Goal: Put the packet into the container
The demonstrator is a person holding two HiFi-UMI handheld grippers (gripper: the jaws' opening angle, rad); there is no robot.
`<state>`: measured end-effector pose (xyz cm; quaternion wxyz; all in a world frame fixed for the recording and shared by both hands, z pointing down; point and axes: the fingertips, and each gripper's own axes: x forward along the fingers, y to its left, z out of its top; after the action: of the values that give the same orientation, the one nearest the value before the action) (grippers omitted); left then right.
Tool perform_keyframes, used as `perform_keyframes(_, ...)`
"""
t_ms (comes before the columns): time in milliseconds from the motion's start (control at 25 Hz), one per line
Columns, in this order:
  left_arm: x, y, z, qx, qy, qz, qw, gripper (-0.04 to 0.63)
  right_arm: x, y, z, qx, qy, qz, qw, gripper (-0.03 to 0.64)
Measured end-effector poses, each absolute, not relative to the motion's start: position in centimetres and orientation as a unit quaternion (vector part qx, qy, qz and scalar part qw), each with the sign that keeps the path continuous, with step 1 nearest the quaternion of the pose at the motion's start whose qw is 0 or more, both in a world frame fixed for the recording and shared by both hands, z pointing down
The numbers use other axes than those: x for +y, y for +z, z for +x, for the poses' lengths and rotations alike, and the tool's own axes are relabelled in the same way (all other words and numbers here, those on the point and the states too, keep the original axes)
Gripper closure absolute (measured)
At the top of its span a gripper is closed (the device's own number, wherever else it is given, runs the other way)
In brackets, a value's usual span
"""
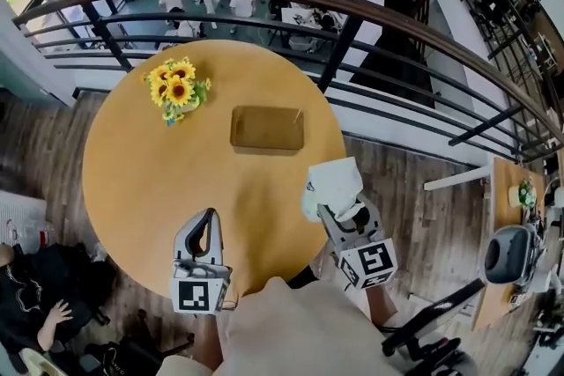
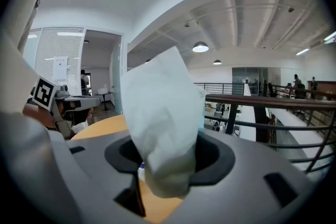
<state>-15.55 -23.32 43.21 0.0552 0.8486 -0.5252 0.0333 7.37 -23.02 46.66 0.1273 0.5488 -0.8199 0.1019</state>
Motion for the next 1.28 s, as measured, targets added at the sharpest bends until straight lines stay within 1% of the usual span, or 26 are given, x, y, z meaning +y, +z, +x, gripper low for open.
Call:
perform_keyframes(80, -23.3, 43.5, -16.1, -0.535, 0.049, 0.843, 0.040, 0.591, -24.4, 47.2, 7.3, -0.828, 0.106, 0.535, 0.132, 0.391)
perform_keyframes(200, -23.4, 43.7, -16.2, -0.552, 0.057, 0.831, 0.049, 0.591, -26.6, 47.5, 7.4, -0.839, 0.100, 0.516, 0.141, 0.391)
perform_keyframes(280, -24.0, 43.6, -16.3, -0.557, 0.058, 0.827, 0.041, 0.591, -28.6, 47.9, 7.4, -0.845, 0.086, 0.506, 0.151, 0.391)
perform_keyframes(520, -24.6, 44.8, -16.4, -0.567, 0.068, 0.819, 0.056, 0.591, -34.8, 49.6, 6.5, -0.863, 0.039, 0.464, 0.198, 0.391)
perform_keyframes(800, -25.0, 44.9, -16.4, -0.571, 0.071, 0.816, 0.062, 0.591, -40.8, 52.0, 3.8, -0.874, 0.000, 0.413, 0.256, 0.391)
perform_keyframes(960, -24.8, 44.8, -17.0, -0.577, 0.071, 0.812, 0.062, 0.591, -42.5, 54.8, 2.5, -0.869, -0.020, 0.383, 0.311, 0.391)
perform_keyframes(1280, -24.3, 44.8, -18.9, -0.595, 0.063, 0.799, 0.062, 0.589, -42.9, 59.5, -1.0, -0.843, -0.129, 0.266, 0.450, 0.391)
